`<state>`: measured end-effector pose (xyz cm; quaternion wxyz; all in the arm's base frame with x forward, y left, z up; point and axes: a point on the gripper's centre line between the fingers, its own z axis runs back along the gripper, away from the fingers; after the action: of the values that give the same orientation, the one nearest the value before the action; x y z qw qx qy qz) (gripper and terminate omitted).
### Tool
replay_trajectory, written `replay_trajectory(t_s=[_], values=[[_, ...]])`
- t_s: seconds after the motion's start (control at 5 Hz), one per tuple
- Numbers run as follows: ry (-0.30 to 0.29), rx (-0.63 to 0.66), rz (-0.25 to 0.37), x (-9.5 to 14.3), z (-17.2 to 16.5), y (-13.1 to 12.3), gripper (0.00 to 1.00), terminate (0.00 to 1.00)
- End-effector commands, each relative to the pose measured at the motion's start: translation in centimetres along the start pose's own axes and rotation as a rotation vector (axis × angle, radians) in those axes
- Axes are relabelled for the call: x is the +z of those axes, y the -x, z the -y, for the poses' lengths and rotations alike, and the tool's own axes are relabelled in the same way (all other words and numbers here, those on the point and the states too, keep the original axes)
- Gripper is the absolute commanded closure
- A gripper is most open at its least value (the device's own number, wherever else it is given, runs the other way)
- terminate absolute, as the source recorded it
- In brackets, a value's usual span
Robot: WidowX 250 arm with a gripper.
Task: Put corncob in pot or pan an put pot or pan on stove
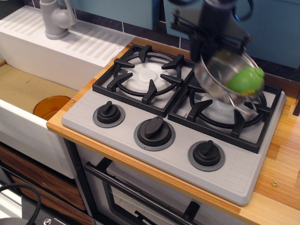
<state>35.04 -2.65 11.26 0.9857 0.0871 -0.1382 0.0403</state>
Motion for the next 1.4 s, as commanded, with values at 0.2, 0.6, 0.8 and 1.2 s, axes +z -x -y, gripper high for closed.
replay_trajectory(t_s=[0.2,0.6,0.8,1.2], values=[[0.055,-0.042,0.078,1.1,-7.0,-4.3,1.0,0.0],[0.096,-0.061,0.109,-2.7,-11.2,-4.2,1.0,0.0],[0.112,-0.053,0.124,-4.7,-12.6,-3.8,1.0,0.0],[0.126,-0.07,0.174,-8.0,-14.4,-3.6,1.0,0.0]])
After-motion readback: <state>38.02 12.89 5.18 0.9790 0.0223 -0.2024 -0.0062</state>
